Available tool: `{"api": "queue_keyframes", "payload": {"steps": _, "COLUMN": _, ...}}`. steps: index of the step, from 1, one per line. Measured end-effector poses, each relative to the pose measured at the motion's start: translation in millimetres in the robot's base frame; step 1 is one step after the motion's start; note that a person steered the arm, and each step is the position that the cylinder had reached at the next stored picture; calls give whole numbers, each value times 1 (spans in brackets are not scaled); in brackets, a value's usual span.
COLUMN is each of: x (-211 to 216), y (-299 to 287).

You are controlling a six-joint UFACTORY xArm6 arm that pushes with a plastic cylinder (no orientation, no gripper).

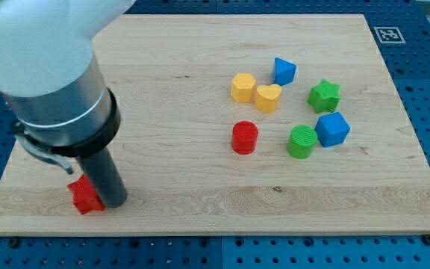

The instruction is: Slide the green circle closer to red circle

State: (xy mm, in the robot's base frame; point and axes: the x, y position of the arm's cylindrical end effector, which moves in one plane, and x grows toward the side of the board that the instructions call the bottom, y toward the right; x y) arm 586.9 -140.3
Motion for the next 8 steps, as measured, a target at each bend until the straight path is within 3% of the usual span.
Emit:
{"api": "queue_keyframes", "payload": {"steps": 2, "x": 1, "y": 15}}
{"api": "queue_keyframes", "payload": {"steps": 4, "x": -3, "y": 167}}
{"api": "queue_keyframes", "payload": {"steps": 6, "x": -39, "y": 306}}
{"api": "queue_keyframes", "payload": {"steps": 8, "x": -86, "y": 326}}
